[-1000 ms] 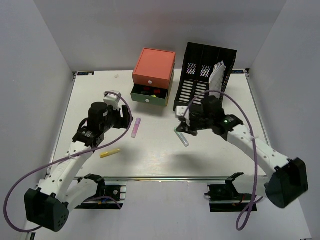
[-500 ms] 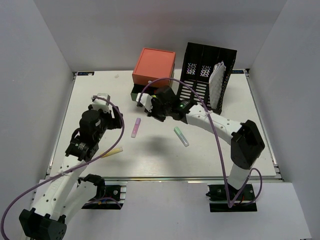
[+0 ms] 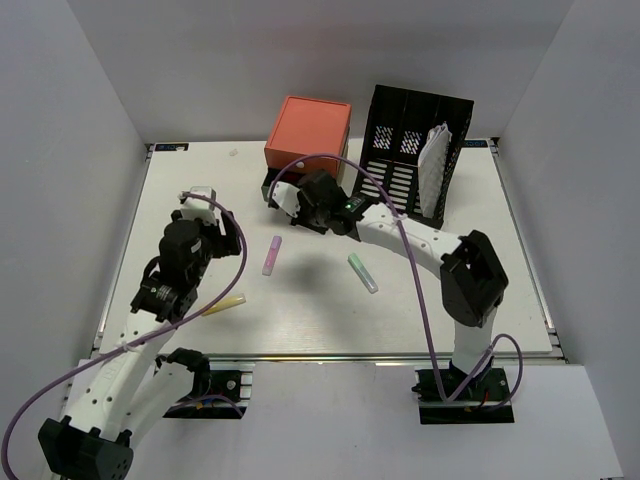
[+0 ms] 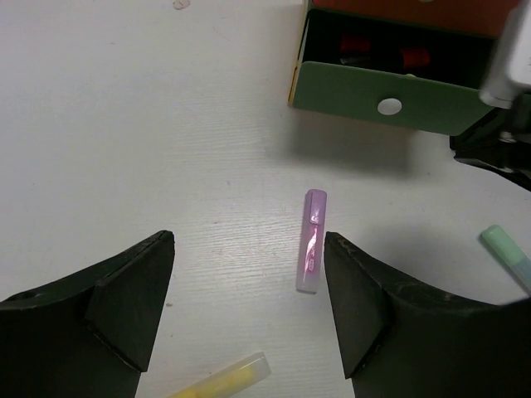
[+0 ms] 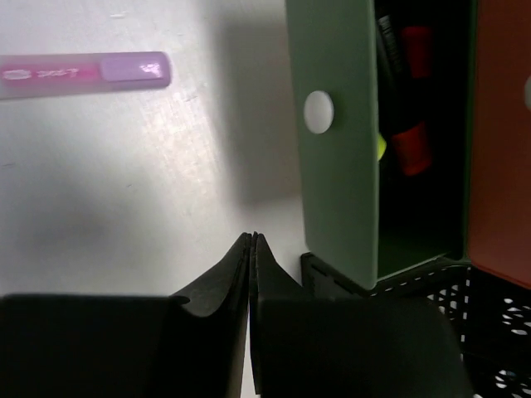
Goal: Organize the desk
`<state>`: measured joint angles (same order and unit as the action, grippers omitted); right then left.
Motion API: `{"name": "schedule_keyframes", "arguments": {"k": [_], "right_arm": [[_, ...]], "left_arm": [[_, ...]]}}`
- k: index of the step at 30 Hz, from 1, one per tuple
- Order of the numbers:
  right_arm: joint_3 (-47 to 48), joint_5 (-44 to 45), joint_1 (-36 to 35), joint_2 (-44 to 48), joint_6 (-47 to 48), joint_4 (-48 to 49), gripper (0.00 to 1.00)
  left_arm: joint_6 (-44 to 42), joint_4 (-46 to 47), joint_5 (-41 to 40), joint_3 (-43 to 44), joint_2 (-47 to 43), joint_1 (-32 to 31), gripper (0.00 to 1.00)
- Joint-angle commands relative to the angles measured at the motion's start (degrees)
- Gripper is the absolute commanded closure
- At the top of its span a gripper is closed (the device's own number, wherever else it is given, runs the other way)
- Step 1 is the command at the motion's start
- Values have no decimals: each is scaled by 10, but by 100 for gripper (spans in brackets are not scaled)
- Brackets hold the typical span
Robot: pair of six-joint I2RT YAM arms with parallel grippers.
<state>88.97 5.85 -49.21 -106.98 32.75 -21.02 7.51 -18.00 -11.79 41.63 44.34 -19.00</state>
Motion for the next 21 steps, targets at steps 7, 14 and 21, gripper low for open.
{"name": "schedule_keyframes", "arguments": {"k": [7,14,21], "right_arm": [[82,103,-4,-65,47,27,98],[91,160,-1,-109,87,76,100],[115,217,8,-144,119,129,100]], "left_arm": [[2,2,0,-4,-29,0,18],[3,4,-2,-6,-43,0,17],[4,4,-4,-6,-48,0,17]]}}
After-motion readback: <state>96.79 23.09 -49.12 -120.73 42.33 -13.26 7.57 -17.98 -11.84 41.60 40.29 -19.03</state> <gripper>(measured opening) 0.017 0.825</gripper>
